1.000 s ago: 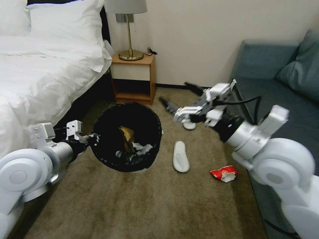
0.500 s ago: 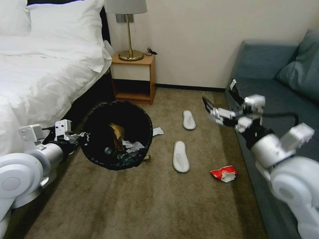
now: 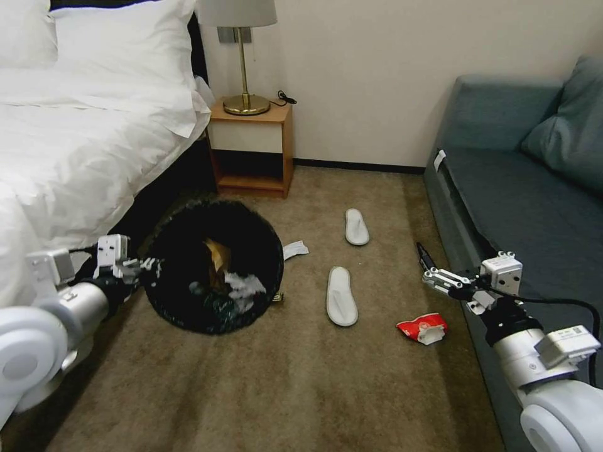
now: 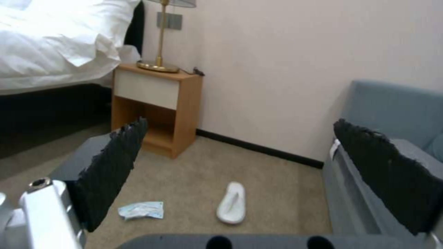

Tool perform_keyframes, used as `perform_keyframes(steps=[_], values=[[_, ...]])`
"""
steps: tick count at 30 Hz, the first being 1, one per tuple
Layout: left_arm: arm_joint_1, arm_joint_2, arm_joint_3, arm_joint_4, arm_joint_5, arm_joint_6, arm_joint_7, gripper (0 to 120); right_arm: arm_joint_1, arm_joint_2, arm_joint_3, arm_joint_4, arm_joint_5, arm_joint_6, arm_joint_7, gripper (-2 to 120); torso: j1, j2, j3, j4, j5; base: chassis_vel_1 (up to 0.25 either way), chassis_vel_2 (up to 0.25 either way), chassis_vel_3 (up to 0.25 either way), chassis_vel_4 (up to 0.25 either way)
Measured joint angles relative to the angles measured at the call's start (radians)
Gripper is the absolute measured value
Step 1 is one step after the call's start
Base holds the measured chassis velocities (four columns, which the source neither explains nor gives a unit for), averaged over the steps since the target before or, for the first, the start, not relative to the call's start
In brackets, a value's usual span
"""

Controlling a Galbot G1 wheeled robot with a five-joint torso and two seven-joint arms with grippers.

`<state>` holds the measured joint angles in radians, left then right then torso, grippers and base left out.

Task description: Pick up the trash bin, then pick up the garbage on the floor and place it into the trash bin.

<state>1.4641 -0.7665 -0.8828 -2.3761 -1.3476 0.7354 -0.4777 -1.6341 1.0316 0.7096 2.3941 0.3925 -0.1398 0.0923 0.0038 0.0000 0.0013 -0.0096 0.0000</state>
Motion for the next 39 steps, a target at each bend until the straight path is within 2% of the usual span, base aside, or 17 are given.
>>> perform_keyframes(steps=[2,3,4,6,7,9,10,12,13,16,21,27,39], values=[[0.019,-0.005,-0.010,-0.011,0.002,0.000,0.004,3,0.002,0.004,-0.003,-0.003,-0.004,0.000,0.001,100,0.000,0.000,0.000,0.0001,0.0000,0.000,0.000,0.000,0.000],[0.051,-0.015,-0.027,-0.031,0.003,0.000,0.008,3,0.005,0.010,-0.007,-0.008,-0.011,0.000,0.002,100,0.000,0.000,0.000,-0.0002,0.0000,0.000,0.000,0.000,0.000],[0.051,-0.015,-0.027,-0.031,0.003,0.000,0.008,3,0.005,0.010,-0.007,-0.008,-0.011,0.000,0.002,100,0.000,0.000,0.000,-0.0002,0.0000,0.000,0.000,0.000,0.000],[0.110,-0.038,-0.058,-0.069,0.005,0.000,0.011,3,0.016,0.016,-0.012,-0.018,-0.014,-0.001,0.003,100,0.000,0.000,0.000,-0.0003,0.0000,0.000,0.000,0.000,0.000],[0.110,-0.038,-0.058,-0.069,0.005,0.000,0.011,3,0.016,0.016,-0.012,-0.018,-0.014,-0.001,0.003,100,0.000,0.000,0.000,-0.0003,0.0000,0.000,0.000,0.000,0.000],[0.170,-0.059,-0.080,-0.103,0.019,0.000,0.025,3,0.028,0.017,-0.016,-0.029,-0.014,-0.005,0.003,100,0.000,0.000,0.000,-0.0002,0.0000,0.000,0.000,0.000,0.000],[0.170,-0.059,-0.080,-0.103,0.019,0.000,0.025,3,0.028,0.017,-0.016,-0.029,-0.014,-0.005,0.003,100,0.000,0.000,0.000,-0.0002,0.0000,0.000,0.000,0.000,0.000],[0.249,-0.085,-0.101,-0.125,0.052,0.000,0.053,3,0.040,0.017,-0.021,-0.038,-0.014,-0.012,0.003,100,0.000,0.000,0.000,-0.0002,0.0001,0.000,0.000,0.000,0.000],[0.249,-0.085,-0.101,-0.125,0.052,0.000,0.053,3,0.040,0.017,-0.021,-0.038,-0.014,-0.012,0.003,100,0.000,0.000,0.000,-0.0002,0.0001,0.000,0.000,0.000,0.000],[0.307,-0.113,-0.098,-0.127,0.056,0.000,0.050,3,0.046,0.022,-0.032,-0.047,-0.023,-0.015,0.002,100,0.000,0.000,0.000,-0.0001,0.0000,0.000,0.000,0.000,0.000],[0.320,-0.122,-0.084,-0.127,0.038,0.000,0.023,3,0.051,0.041,-0.041,-0.046,-0.031,-0.019,-0.010,100,0.000,0.000,0.000,-0.0003,0.0000,0.000,0.000,0.000,0.000],[0.325,-0.124,-0.082,-0.126,0.035,0.000,0.022,3,0.049,0.050,-0.038,-0.045,-0.030,-0.020,-0.013,100,0.000,0.000,0.000,-0.0002,0.0000,0.000,0.000,0.000,0.000],[0.284,-0.119,-0.062,-0.125,0.021,0.000,0.015,3,0.047,0.054,-0.033,-0.044,-0.016,-0.021,-0.012,100,0.000,0.000,0.000,-0.0002,0.0001,-0.036,0.045,0.031,-0.039]])
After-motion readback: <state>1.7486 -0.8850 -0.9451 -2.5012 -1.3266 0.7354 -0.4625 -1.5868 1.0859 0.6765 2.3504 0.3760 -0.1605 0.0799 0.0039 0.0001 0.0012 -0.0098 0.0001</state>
